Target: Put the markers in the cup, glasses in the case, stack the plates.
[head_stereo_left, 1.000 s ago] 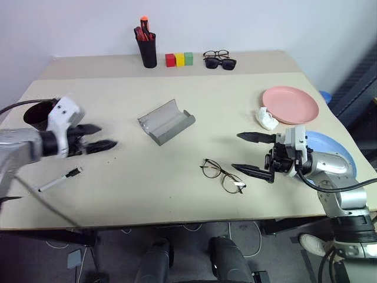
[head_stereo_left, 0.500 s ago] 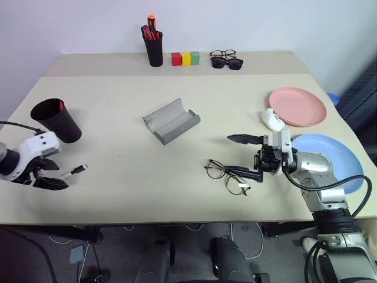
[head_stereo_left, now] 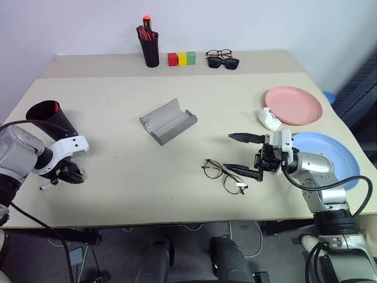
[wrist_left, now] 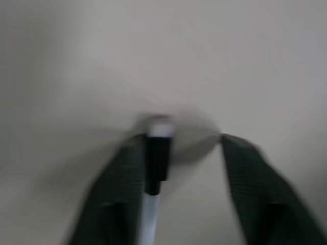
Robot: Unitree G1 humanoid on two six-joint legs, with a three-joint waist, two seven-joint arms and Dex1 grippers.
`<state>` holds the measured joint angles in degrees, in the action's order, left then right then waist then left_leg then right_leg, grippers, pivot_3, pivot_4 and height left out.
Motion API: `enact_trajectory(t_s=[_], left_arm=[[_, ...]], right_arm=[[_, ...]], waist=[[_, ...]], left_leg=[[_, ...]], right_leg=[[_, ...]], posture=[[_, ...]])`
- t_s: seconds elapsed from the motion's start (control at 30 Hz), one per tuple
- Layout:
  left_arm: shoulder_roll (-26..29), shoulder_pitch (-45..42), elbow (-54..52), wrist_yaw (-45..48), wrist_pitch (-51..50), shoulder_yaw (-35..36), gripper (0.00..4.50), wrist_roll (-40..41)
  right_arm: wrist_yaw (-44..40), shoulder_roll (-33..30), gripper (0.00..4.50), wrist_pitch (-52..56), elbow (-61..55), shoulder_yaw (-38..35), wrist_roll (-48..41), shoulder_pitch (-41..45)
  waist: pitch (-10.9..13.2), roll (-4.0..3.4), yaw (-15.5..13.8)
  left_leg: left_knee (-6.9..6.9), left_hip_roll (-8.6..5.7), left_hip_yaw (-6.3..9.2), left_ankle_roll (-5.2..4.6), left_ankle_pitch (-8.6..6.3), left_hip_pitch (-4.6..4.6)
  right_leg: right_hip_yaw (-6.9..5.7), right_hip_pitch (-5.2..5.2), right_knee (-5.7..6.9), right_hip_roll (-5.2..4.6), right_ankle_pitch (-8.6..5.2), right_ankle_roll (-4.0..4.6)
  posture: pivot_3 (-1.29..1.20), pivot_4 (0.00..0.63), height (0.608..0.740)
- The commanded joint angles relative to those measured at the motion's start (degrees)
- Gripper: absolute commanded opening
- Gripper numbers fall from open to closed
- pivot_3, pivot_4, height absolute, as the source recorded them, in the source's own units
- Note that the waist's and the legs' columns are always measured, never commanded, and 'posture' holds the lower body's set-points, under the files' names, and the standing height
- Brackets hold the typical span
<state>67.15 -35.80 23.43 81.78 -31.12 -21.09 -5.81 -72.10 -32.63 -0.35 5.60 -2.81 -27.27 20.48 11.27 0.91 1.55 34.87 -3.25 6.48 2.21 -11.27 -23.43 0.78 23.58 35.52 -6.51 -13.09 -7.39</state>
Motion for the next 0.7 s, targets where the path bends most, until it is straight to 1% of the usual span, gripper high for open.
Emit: enact_trajectory(t_s=[0.03,0.07,0.23,0.3,0.37,0.47,0.53,0.6,0.67,0.7], left_arm=[[1.37,1.03,0.74,0.3,-0.22,1.58,0.14,-0.87],[1.42,1.09,0.91,0.22,0.01,1.72,0.06,-1.02],[1.07,1.15,1.56,-0.75,1.66,2.52,0.06,-1.34],[0.76,1.5,0.3,-1.27,2.24,3.97,0.06,-0.12],[-0.76,1.4,-1.45,-2.82,3.17,7.71,0.06,2.99],[-6.56,-1.29,-4.14,-8.3,2.79,17.81,0.06,10.79],[-12.02,-2.96,-5.38,-17.71,5.87,26.18,0.06,14.26],[-17.24,-4.72,-5.6,-31.04,10.07,32.97,0.06,14.13],[-21.23,-6.12,-3.92,-43.26,16.86,37.5,0.06,12.44],[-22.31,-6.69,-2.75,-47.55,18.88,38.53,0.06,11.53]], right_arm=[[0.73,-0.72,4.5,-0.09,-2.69,-1.51,-0.74,-0.31],[0.83,-0.73,4.5,-0.04,-2.79,-1.53,-0.73,-0.36],[1.53,-0.51,4.5,0.43,-3.09,-1.28,-0.65,-0.06],[1.77,-0.34,4.5,0.62,-3.06,-1.07,-0.55,0.34],[1.98,-0.23,4.5,0.76,-3.0,-0.91,-0.47,0.63],[2.26,-0.14,4.5,0.88,-2.79,-0.7,-0.28,1.05],[2.48,-0.07,4.5,1.06,-2.72,-0.52,-0.16,1.48],[2.59,0.06,4.5,0.96,-2.2,-0.28,0.09,2.21],[2.59,0.19,4.5,0.85,-1.47,-0.02,0.27,3.02],[2.49,0.2,4.5,0.72,-1.05,0.07,0.36,3.42]], waist=[[0.0,0.0,-0.08],[0.0,0.0,-0.1],[0.0,0.0,-0.2],[0.0,0.0,-0.28],[0.0,0.0,-0.41],[0.01,0.01,-1.06],[0.02,0.06,-1.29],[0.0,0.1,-0.97],[0.0,0.11,-0.53],[0.0,0.11,-0.29]], left_leg=[[0.0,0.0,0.0,0.0,0.0,0.0],[0.01,0.0,0.0,0.0,0.0,0.0],[0.03,0.01,0.01,0.0,0.0,0.01],[0.03,0.01,0.0,0.0,0.0,0.01],[0.03,0.01,0.0,0.0,0.0,0.01],[0.1,0.04,0.08,0.0,0.0,-0.03],[0.18,0.04,0.16,0.0,0.0,-0.05],[0.25,0.02,0.16,0.01,0.0,-0.06],[0.24,-0.07,0.13,0.01,0.0,-0.04],[0.22,-0.09,0.05,0.01,0.0,-0.02]], right_leg=[[0.0,0.0,0.0,0.0,-0.01,0.01],[0.0,0.0,0.01,0.0,-0.02,0.02],[0.0,-0.01,0.01,0.0,-0.03,0.05],[0.0,-0.01,0.01,0.0,-0.02,0.05],[0.0,-0.01,0.01,0.0,-0.02,0.05],[-0.03,-0.04,0.01,-0.01,-0.02,0.05],[-0.07,-0.1,-0.01,-0.07,-0.01,0.03],[-0.07,-0.14,-0.06,-0.13,0.11,-0.15],[-0.04,-0.14,-0.12,-0.16,0.37,-0.24],[-0.01,-0.12,-0.12,-0.15,0.39,-0.25]], posture=[[0.0,0.15,0.74],[0.0,0.15,0.74],[0.0,0.15,0.74],[0.0,0.15,0.74],[0.0,0.15,0.74],[0.0,0.15,0.74],[0.0,0.15,0.74],[0.0,0.15,0.74],[0.0,0.15,0.74],[0.0,0.15,0.74]])
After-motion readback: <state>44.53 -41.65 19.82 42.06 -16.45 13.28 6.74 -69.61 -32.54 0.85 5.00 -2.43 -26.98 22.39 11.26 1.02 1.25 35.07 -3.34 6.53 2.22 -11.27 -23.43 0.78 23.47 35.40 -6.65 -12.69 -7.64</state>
